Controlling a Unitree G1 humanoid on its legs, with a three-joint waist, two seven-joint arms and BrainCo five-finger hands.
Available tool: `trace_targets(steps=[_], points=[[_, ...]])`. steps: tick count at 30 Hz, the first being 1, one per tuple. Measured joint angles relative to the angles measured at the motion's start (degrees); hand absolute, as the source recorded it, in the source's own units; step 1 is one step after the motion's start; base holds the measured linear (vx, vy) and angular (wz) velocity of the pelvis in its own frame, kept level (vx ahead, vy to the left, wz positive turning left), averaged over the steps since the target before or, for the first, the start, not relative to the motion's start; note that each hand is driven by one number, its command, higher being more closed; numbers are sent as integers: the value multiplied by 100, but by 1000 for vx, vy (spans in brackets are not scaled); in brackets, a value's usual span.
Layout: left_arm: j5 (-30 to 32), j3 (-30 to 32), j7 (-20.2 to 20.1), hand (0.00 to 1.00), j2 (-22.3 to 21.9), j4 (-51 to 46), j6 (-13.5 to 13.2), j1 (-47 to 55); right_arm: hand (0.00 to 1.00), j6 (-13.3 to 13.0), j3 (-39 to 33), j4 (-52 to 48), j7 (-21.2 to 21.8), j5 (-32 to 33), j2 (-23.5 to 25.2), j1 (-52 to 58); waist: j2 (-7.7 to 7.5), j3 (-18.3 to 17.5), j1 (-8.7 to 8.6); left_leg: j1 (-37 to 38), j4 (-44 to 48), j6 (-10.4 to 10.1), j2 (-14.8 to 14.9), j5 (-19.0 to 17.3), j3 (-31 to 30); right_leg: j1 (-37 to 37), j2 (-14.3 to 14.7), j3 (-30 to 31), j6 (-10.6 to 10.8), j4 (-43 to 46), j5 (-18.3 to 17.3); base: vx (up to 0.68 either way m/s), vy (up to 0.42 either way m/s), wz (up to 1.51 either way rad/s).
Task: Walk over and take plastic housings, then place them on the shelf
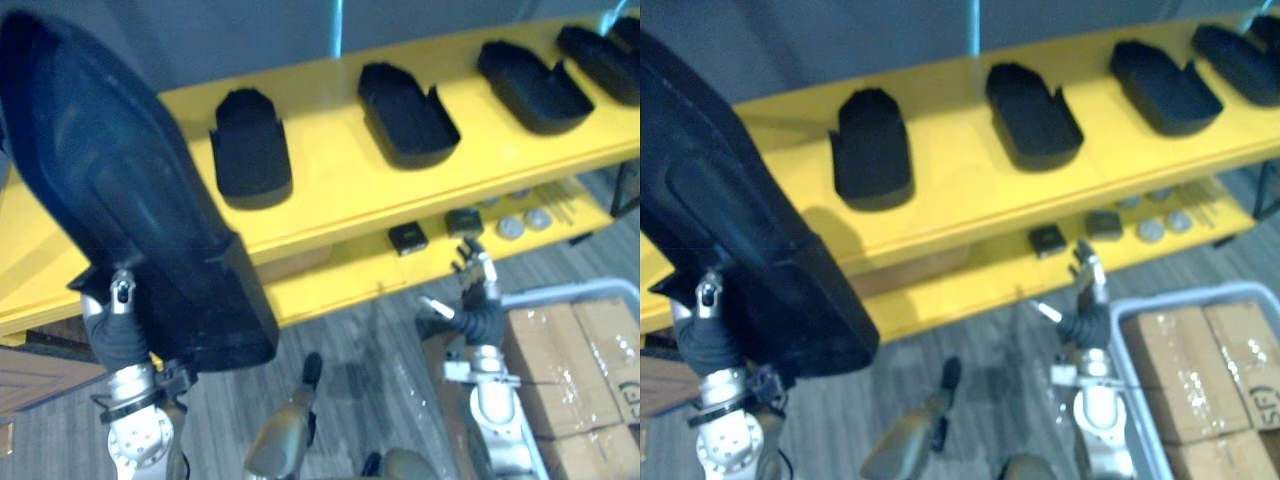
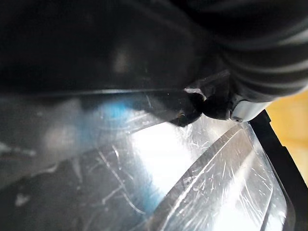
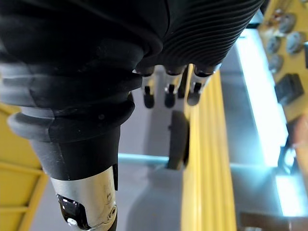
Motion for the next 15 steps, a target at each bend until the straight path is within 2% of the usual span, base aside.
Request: trace_targets(steps=[1, 3, 7, 11, 14, 15], points=[[40, 9, 73, 100, 68, 9, -18, -52, 0, -7, 5, 4, -82, -50, -5, -85, 0, 53, -12, -26, 31, -86, 34, -141, 20, -82, 19, 77, 29, 103, -36, -3, 10, -26], [191, -10, 289, 100, 147, 217, -16, -489, 0, -5, -66, 2, -289, -161, -89, -344, -106, 201, -59, -247, 52, -51, -21, -64, 136, -487, -94, 307, 86, 398, -26, 49, 17, -10], [214, -11, 545, 100, 161, 548, 11, -978, 0, -4, -241, 16, -445, -223, -101, -696, -81, 399, -146, -469, 545, 33, -48, -358, 192, -716, -125, 619, 72, 842, -38, 55, 60, -6], [212, 8, 770, 100, 133, 698, 119, -920, 0, -9, -222, 13, -458, -294, -89, -742, -78, 404, -104, -695, 1317, -34, -40, -901, 327, -806, -202, 783, 53, 1307, -356, -12, 19, -14], [218, 27, 843, 100, 62, 713, 121, -840, 0, -16, -233, -6, -464, -357, -83, -631, -77, 423, -100, -805, 1597, -32, -61, -1030, 347, -722, -229, 760, 166, 1312, -650, -31, -27, 3], [272, 86, 891, 100, 57, 699, 121, -729, 0, -16, -261, -39, -488, -413, -52, -501, -85, 470, -112, -720, 1628, -34, -79, -1067, 342, -594, -234, 720, 129, 1301, -690, -22, -44, 8]])
